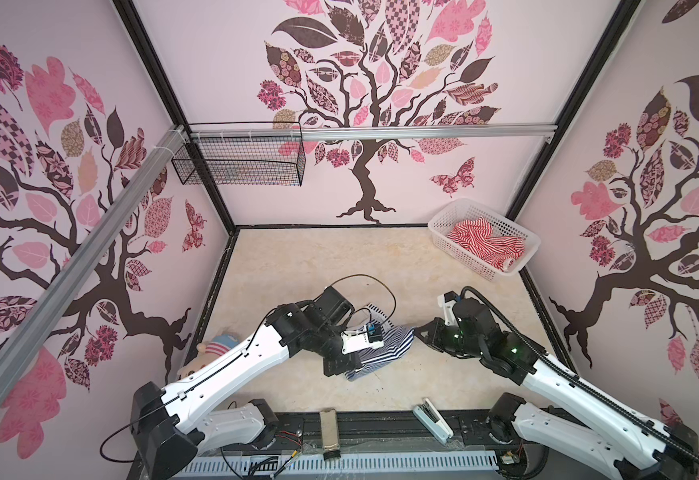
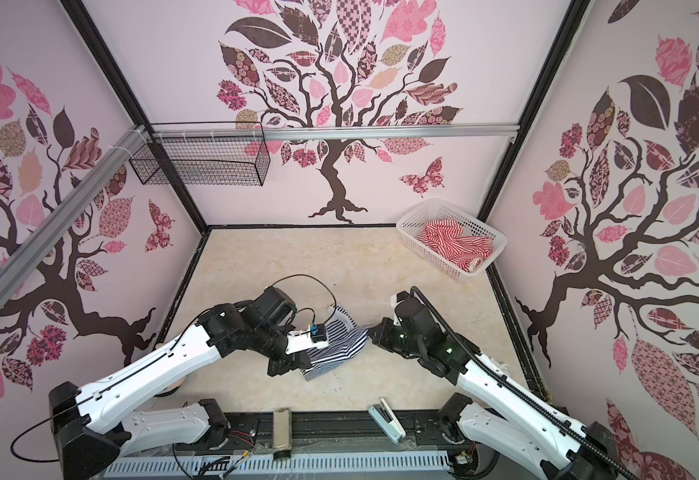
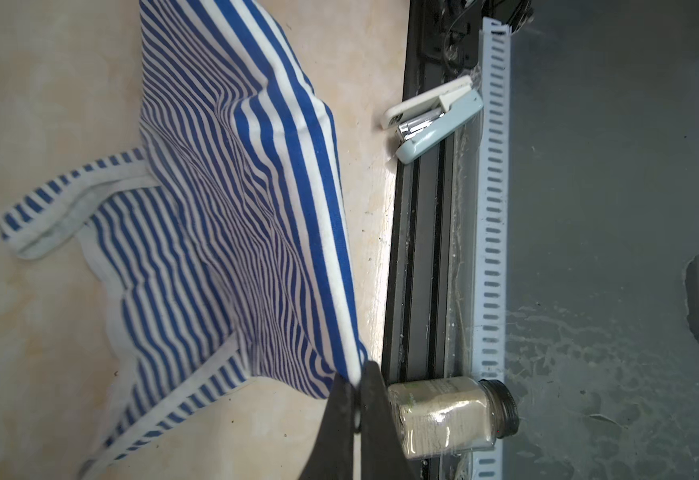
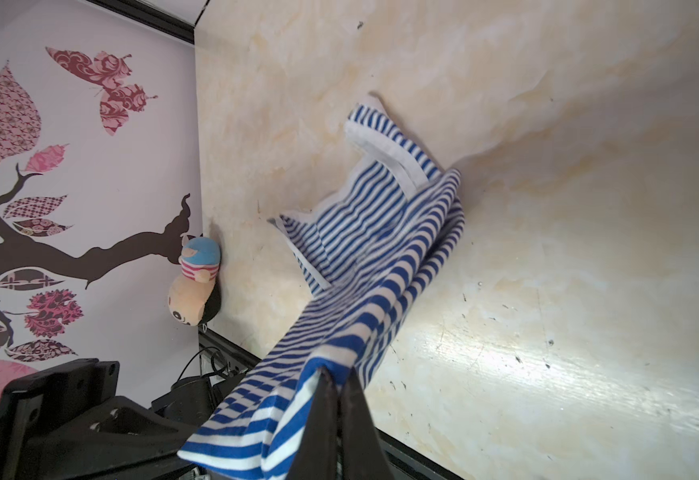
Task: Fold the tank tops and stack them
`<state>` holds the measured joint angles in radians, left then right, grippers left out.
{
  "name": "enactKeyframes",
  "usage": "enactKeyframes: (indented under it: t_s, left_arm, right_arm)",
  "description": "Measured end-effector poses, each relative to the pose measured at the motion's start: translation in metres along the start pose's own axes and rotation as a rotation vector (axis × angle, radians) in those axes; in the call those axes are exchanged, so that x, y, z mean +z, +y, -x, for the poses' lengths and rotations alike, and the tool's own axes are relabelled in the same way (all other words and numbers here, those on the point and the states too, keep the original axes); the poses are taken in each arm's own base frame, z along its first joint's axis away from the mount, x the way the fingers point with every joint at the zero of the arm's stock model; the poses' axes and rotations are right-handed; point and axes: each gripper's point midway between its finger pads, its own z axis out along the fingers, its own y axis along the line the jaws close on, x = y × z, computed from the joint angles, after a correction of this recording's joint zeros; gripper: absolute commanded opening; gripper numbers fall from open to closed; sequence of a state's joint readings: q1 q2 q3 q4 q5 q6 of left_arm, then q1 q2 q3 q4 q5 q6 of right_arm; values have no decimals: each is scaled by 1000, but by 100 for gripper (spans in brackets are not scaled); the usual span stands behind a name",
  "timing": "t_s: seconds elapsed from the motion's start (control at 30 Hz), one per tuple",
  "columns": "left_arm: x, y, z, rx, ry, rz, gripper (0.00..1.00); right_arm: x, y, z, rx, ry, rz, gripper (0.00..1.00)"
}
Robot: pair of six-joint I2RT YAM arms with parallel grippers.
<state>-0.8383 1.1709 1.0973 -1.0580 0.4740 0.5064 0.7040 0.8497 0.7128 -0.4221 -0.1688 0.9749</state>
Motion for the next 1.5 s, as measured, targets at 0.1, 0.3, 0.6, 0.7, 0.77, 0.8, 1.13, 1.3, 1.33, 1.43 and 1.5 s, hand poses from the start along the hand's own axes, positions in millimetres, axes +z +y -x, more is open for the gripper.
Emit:
enactKeyframes:
  t_s: [0.1, 0.3, 0.6, 0.7, 0.77, 0.8, 1.13, 1.3, 1.33, 1.43, 1.5]
  left_arm:
    - [-6, -3, 4, 3, -23, 6, 0]
    - [7, 4, -12, -26, 11, 16, 0]
    - [24, 25, -46, -127, 47, 43, 0]
    - [26, 44, -59, -171, 68, 102, 0]
    - [31, 56, -66, -182, 93, 140, 0]
    - [34, 61, -71, -186, 110, 155, 0]
    - [56, 111, -115, -269, 270, 323, 0]
    - [54, 133, -124, -300, 300, 413, 10]
    - [55, 135, -126, -304, 311, 423, 16]
    - [56, 140, -136, -322, 357, 448, 42]
    - [54, 142, -141, -332, 383, 471, 54]
  right_arm:
    - [-6, 13, 12, -21, -33, 6, 0]
    - [15, 19, 22, -58, -15, -46, 0]
    - [71, 4, 28, -66, 62, -117, 0]
    - [90, 6, 34, -73, 80, -119, 0]
    - [104, 8, 39, -79, 88, -122, 0]
    - [111, 8, 42, -81, 93, -124, 0]
    - [173, 2, 54, -98, 165, -149, 21]
    - [195, 3, 61, -116, 187, -147, 54]
    - [196, 5, 63, -124, 186, -144, 57]
    - [194, 9, 68, -138, 174, -136, 59]
    - [190, 11, 69, -146, 167, -131, 53]
